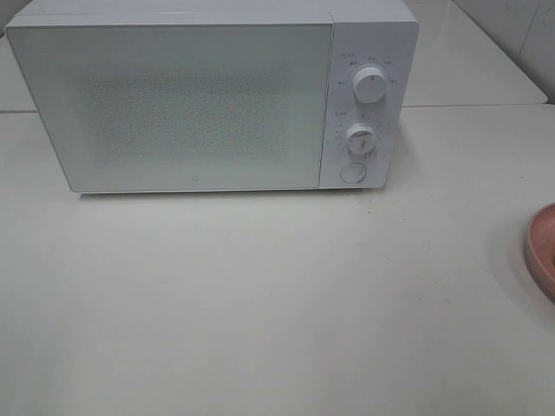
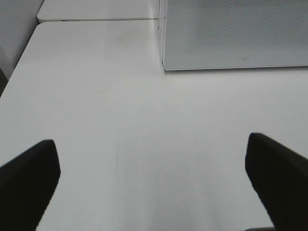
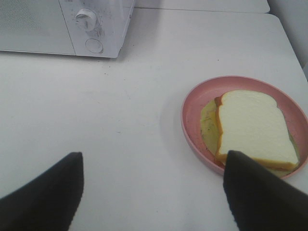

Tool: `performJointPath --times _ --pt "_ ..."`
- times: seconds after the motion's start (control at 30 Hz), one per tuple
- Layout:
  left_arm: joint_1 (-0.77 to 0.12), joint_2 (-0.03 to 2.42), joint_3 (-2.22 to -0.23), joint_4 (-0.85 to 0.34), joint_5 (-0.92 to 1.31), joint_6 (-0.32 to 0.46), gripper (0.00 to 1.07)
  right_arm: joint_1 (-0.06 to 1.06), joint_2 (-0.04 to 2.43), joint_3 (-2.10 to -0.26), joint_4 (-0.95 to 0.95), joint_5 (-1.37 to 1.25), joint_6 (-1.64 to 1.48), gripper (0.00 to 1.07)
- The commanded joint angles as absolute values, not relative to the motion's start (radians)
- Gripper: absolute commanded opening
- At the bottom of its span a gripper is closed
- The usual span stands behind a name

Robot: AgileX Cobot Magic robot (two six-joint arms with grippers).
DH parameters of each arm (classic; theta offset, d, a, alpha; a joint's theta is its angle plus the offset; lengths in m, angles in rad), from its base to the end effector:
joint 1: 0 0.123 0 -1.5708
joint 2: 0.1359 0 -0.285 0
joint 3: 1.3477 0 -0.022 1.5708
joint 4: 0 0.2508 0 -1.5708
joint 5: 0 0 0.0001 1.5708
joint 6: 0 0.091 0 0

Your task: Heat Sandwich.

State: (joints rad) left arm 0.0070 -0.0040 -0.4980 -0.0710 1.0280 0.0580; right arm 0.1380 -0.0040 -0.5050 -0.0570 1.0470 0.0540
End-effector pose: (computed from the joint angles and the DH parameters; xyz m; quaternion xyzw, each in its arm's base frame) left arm -0.0040 -0.0056 0.2796 0.0223 0.8432 -0.0181 0.5368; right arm -0.0049 -0.0052 0.2799 -0.0345 0.8462 0.0225 0.5313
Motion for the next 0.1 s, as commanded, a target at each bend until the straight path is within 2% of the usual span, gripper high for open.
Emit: performJointPath --times 0.03,0.1 --pt "0.01 -0.031 -0.495 -0.071 1.029 0.052 1.01 0.14 -0.031 -0.504 -0.06 1.037 0.052 0.76" --pt "0.01 -0.031 -0.495 -0.071 1.029 0.052 1.01 0.14 -0.031 -0.504 -0.06 1.037 0.052 0.76"
